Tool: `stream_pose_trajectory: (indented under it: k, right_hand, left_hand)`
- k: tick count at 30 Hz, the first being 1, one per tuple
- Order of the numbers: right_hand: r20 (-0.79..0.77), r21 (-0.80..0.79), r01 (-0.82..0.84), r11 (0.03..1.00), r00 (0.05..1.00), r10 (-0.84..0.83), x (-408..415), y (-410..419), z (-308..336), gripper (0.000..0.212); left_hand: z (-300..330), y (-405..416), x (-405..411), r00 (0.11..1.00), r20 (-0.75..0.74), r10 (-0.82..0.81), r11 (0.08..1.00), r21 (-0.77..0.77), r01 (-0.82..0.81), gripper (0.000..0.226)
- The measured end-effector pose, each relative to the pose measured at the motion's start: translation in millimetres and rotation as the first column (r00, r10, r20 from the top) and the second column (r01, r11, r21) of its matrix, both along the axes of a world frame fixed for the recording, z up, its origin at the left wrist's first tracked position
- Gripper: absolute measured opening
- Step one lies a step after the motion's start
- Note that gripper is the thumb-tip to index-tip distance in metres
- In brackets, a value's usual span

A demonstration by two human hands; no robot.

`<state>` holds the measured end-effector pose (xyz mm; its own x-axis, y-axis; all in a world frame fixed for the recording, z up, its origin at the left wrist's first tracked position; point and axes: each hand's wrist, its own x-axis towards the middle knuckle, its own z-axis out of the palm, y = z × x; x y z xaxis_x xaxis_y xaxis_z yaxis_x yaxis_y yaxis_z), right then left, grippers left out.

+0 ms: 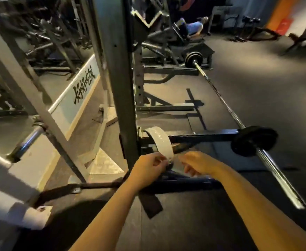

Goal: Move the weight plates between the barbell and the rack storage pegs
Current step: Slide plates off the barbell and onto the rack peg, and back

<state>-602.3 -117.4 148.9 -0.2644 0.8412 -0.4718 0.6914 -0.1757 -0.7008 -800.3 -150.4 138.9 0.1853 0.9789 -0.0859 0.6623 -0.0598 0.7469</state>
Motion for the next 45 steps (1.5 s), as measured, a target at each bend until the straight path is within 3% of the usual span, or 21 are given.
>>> stream_pose_trajectory:
  k: [2,6,13,19,22,26,32,36,39,42,45]
  right_hand:
    - [0.014,-0.041,0.017,0.999,1.000,-0.016,54,-16,-9,0.017]
    - [0.001,-0.082,0.161,0.984,0.987,-0.162,134,-41,-18,0.019]
    - [0.028,-0.165,0.349,0.922,0.937,-0.350,237,-62,-44,0.020]
    - [0.053,-0.126,0.504,0.854,0.863,-0.502,343,-18,-53,0.032]
    - [0.071,-0.086,0.586,0.806,0.810,-0.582,401,21,-71,0.030]
    - [0.169,-0.217,0.582,0.784,0.813,-0.557,457,44,-90,0.034]
    - [0.158,-0.257,0.673,0.693,0.737,-0.657,520,82,-102,0.036]
    - [0.105,-0.287,0.625,0.726,0.773,-0.625,540,121,-115,0.038]
    - [0.073,-0.293,0.521,0.802,0.848,-0.525,549,148,-133,0.041]
    - [0.082,-0.151,0.381,0.912,0.924,-0.372,559,179,-147,0.051]
    - [0.059,0.028,0.235,0.972,0.970,-0.236,570,210,-154,0.054]
  left_hand:
    - [-2,-5,52,0.999,0.022,-0.046,0.999,-0.011,0.047,0.022]
    - [-11,-9,129,0.990,0.037,-0.136,0.990,-0.043,0.137,0.017]
    - [-54,-2,234,0.973,0.132,-0.190,0.939,-0.265,0.220,0.012]
    - [-84,53,334,0.952,0.287,-0.105,0.887,-0.406,0.220,0.018]
    - [-109,104,389,0.927,0.373,0.042,0.860,-0.486,0.156,0.020]
    - [-140,144,447,0.904,0.346,0.251,0.802,-0.598,0.006,0.021]
    - [-154,162,490,0.894,0.277,0.352,0.686,-0.726,-0.045,0.022]
    - [-160,183,494,0.841,0.246,0.481,0.667,-0.726,-0.168,0.034]
    - [-163,196,499,0.805,0.208,0.555,0.664,-0.694,-0.278,0.038]
    - [-159,209,510,0.810,0.170,0.561,0.687,-0.641,-0.341,0.042]
    - [-153,229,530,0.913,0.047,0.405,0.817,-0.466,-0.338,0.051]
